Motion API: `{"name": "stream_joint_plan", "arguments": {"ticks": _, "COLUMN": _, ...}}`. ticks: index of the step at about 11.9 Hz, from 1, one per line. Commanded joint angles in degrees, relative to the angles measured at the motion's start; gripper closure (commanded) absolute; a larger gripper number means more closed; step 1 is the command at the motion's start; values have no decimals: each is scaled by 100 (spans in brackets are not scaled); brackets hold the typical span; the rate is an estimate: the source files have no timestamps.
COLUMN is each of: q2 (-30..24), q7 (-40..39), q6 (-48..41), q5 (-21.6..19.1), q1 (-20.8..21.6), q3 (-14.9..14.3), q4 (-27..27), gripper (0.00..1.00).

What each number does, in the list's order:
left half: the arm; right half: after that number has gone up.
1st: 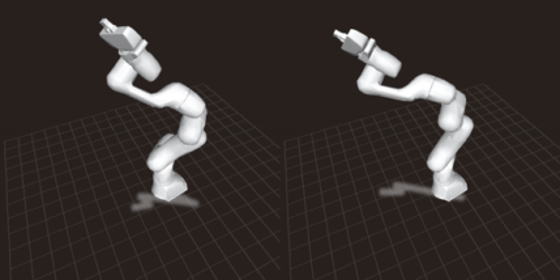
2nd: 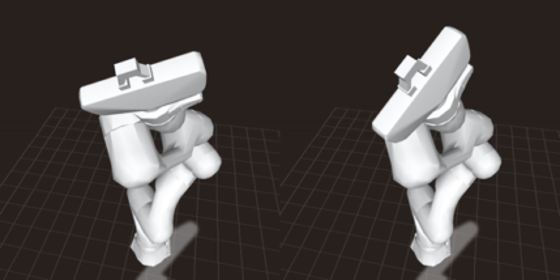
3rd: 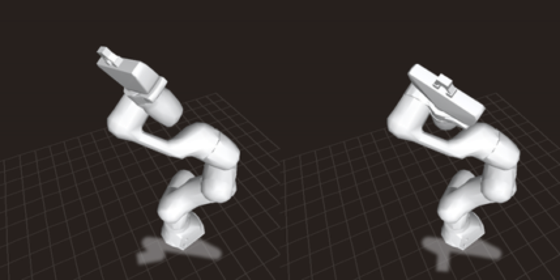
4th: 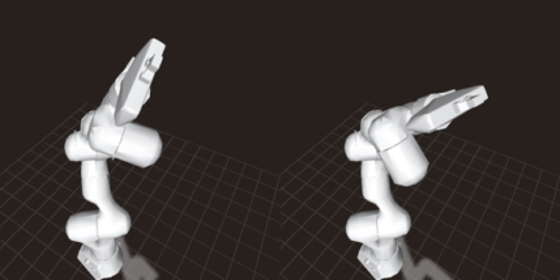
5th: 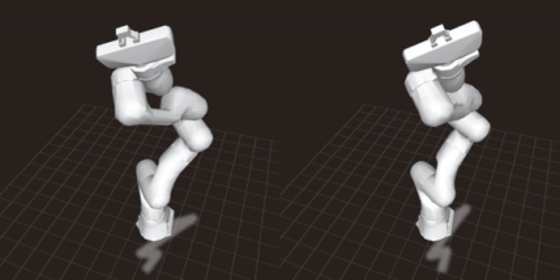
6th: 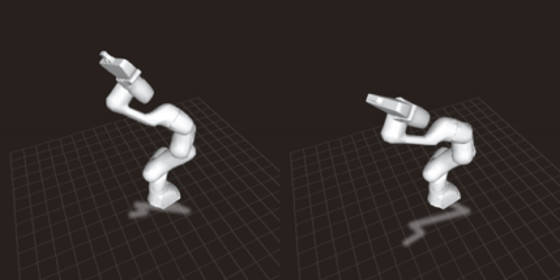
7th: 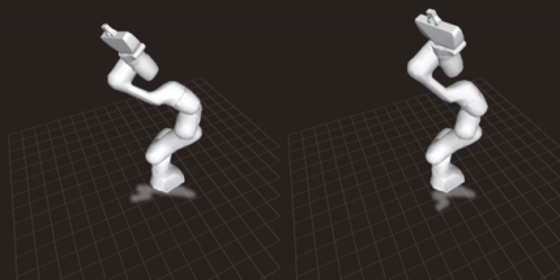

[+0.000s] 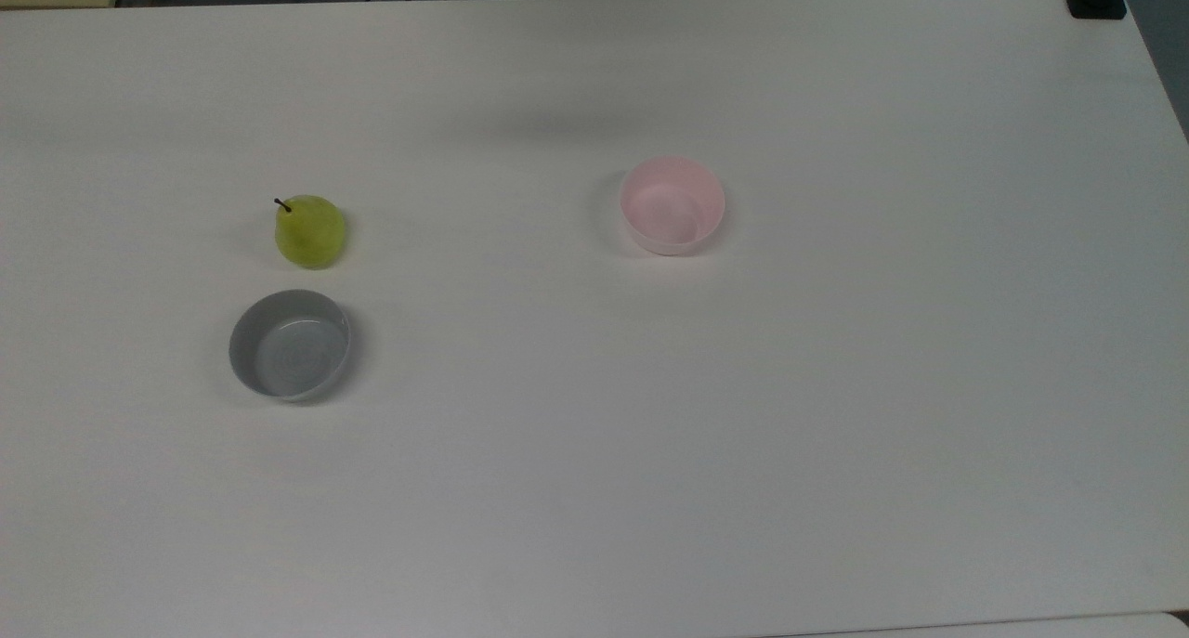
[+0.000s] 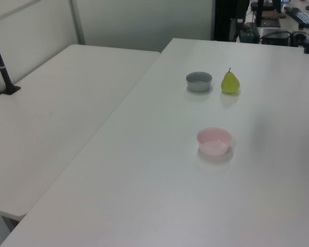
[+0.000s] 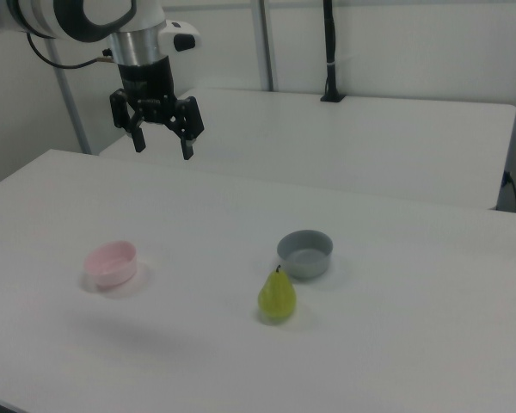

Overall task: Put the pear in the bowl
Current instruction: 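Move the open gripper toward the yellow-green pear beside the grey bowl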

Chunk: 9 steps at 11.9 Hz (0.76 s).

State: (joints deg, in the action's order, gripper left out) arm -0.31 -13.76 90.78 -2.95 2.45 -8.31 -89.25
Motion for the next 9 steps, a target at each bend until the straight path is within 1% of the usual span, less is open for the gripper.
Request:
{"name": "stream_joint_plan", "arguments": {"ticks": 1, "q2": -40, "q7": -1614, "q6": 125, "q5": 224, "q1": -87, "q3": -65, "q4": -101, "gripper": 0}}
{"name": "stream_joint_plan", "arguments": {"ticks": 3, "q2": -13, "q7": -2680, "q6": 133, "q5": 549, "q1": -218, "q3": -153, "q4": -101, "gripper": 0}}
{"name": "stream_joint_plan", "arguments": {"ticks": 4, "q2": 4, "q7": -2867, "q6": 142, "q5": 559, "q1": -271, "q3": -258, "q4": -92, "gripper": 0}}
{"name": "stream_joint_plan", "arguments": {"ticks": 6, "q2": 31, "q7": -2738, "q6": 247, "q5": 489, "q1": -281, "q3": -504, "q4": -83, "gripper": 0}}
{"name": "stream_joint_plan", "arguments": {"ticks": 7, "q2": 22, "q7": -2433, "q6": 317, "q5": 462, "q1": -315, "q3": -670, "q4": -110, "gripper": 0}}
{"name": "stream_joint_plan", "arguments": {"ticks": 8, "q2": 74, "q7": -2160, "q6": 353, "q5": 419, "q1": -316, "q3": -759, "q4": -110, "gripper": 0}}
{"name": "stream_joint_plan", "arguments": {"ticks": 9, "q2": 205, "q7": -1957, "q6": 458, "q5": 410, "q1": -325, "q3": -786, "q4": -119, "gripper": 0}}
